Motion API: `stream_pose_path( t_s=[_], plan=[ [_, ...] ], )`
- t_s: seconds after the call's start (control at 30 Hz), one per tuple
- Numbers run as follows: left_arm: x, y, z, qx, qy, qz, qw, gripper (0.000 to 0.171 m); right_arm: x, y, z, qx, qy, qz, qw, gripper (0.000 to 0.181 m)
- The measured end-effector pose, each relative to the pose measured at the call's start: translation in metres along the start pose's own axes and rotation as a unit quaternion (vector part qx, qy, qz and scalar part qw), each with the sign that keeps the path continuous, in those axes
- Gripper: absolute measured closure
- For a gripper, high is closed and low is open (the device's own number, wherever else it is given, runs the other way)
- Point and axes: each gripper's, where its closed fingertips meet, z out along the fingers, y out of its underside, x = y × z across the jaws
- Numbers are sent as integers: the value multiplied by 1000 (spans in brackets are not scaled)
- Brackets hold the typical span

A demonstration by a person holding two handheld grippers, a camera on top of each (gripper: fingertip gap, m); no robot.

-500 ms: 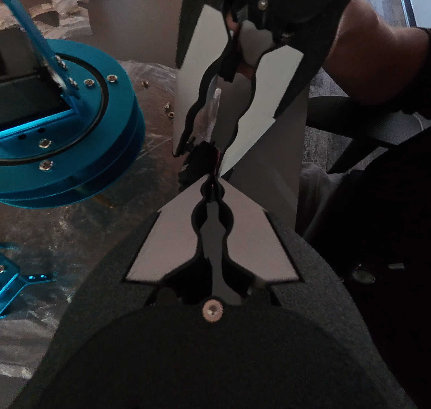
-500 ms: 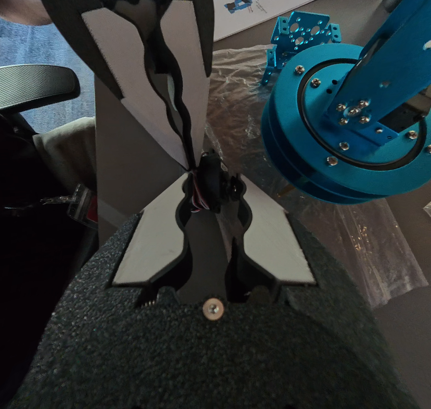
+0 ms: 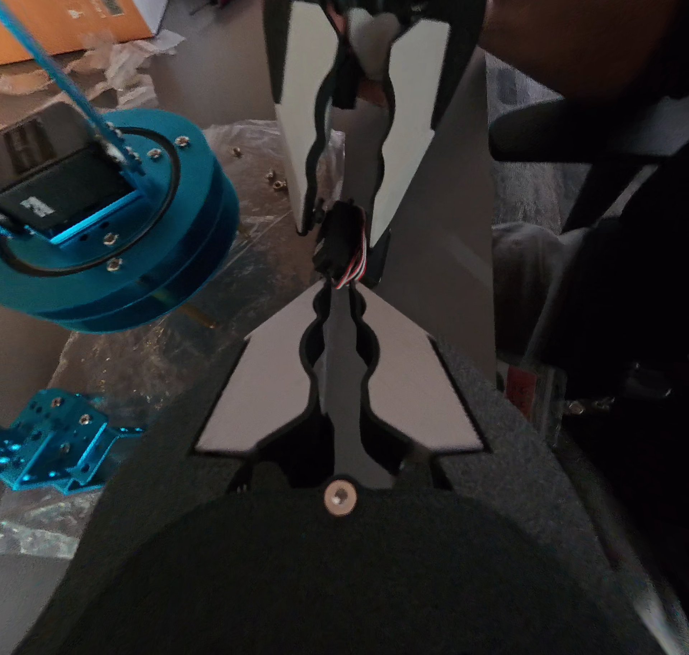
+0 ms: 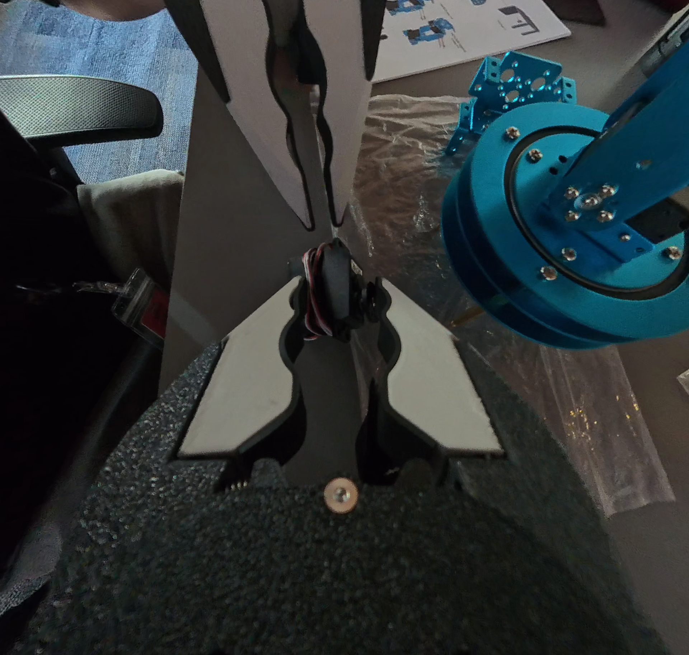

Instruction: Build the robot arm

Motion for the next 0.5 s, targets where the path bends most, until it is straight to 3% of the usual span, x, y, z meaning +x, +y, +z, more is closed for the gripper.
stream_pose_path(
  t_s=[0.17, 0.37, 0.5],
  plan=[
    [2, 2, 6, -18, -2, 62, 998, 162, -2, 0, 0, 7, -14, -10, 1000, 147],
    [6, -2, 1, -26, -89, 157, 983, 161, 0, 1, 0, 10, -16, 9, 1000, 145],
    [7, 3, 8, -52, -112, 204, 971, 163, -2, 0, 0, 9, -22, -5, 1000, 146]
  ],
)
